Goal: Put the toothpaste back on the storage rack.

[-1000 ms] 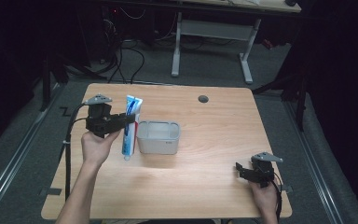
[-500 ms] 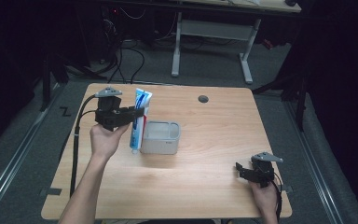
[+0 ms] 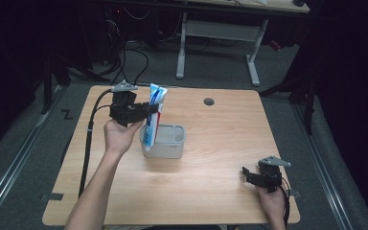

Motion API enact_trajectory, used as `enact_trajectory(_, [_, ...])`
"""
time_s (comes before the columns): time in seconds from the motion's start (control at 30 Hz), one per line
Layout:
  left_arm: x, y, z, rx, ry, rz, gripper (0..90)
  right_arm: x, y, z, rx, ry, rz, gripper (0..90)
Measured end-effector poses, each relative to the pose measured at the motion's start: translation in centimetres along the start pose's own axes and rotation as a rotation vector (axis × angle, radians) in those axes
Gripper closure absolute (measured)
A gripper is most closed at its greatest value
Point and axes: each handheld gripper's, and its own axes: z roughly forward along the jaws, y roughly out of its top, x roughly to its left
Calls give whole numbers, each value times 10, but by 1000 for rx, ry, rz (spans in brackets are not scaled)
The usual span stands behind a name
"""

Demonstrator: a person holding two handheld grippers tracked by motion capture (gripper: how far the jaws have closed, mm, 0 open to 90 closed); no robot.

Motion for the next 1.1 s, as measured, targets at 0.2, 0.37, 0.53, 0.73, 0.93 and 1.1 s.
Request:
enact_trajectory(0.2, [-4,7,9,-12,10,17,757,0,0,0,0,0,0,265])
enact_trajectory(0.37, [-7,9,19,-26,22,30,756,0,0,0,0,0,1,266])
enact_trajectory(0.53, [-8,12,26,-36,29,31,756,0,0,0,0,0,0,266])
enact_trajectory(0.73, [-8,12,32,-42,53,44,755,0,0,0,0,0,0,265])
enact_trajectory(0.93, [-6,7,37,-48,71,54,754,0,0,0,0,1,0,265])
enact_trajectory(1.1, [-5,4,42,-41,79,58,752,0,0,0,0,1,0,265])
